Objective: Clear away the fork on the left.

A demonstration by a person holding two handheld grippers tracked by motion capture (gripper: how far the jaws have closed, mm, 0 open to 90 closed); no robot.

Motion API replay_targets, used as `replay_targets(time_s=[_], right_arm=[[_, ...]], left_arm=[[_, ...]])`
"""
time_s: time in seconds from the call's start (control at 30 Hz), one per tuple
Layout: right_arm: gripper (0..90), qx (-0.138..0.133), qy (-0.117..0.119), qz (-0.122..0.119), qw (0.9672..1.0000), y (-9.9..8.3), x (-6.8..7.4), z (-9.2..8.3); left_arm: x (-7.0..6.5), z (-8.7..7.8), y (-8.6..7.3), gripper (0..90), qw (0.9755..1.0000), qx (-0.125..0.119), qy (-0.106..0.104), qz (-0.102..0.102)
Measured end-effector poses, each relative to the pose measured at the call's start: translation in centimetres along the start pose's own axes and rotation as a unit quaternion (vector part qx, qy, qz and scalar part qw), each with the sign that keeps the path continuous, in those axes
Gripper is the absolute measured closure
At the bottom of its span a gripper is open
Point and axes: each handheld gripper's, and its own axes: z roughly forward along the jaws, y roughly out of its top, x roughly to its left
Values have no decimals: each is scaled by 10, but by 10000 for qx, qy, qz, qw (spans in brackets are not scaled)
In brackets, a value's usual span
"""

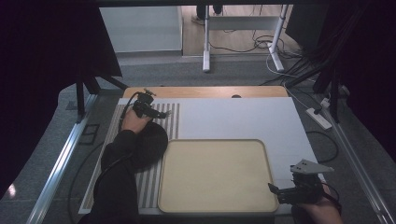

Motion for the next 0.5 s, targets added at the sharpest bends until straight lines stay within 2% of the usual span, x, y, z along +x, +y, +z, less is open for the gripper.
replay_targets(time_s=[0.03, 0.13, 0.17, 0.2, 0.3, 0.37, 0.43, 0.5], right_arm=[[0, 4, 2, 3, 10000, 0, 0, 0], [0, 4, 3, 5, 10000, 0, 0, 0], [0, 4, 6, 7, 10000, 0, 0, 0], [0, 4, 6, 7, 10000, 0, 0, 0], [0, 4, 13, 6, 10000, 0, 0, 0], [0, 5, 16, 7, 10000, 0, 0, 0], [0, 5, 18, 5, 10000, 0, 0, 0], [0, 4, 21, 14, 10000, 0, 0, 0]], left_arm=[[5, -1, 0, 1, 10000, 22, 47, -70], [9, -1, -1, 0, 9999, 70, 132, -71], [12, 2, -1, 0, 9995, 244, 200, -25], [12, 2, -1, 0, 9995, 244, 200, -25], [16, 10, -3, 0, 9981, 494, 371, 56], [18, 15, -4, 1, 9973, 586, 448, 17], [23, 23, -6, 2, 9962, 741, 449, 38], [23, 24, -7, 6, 9962, 709, 504, 96]])
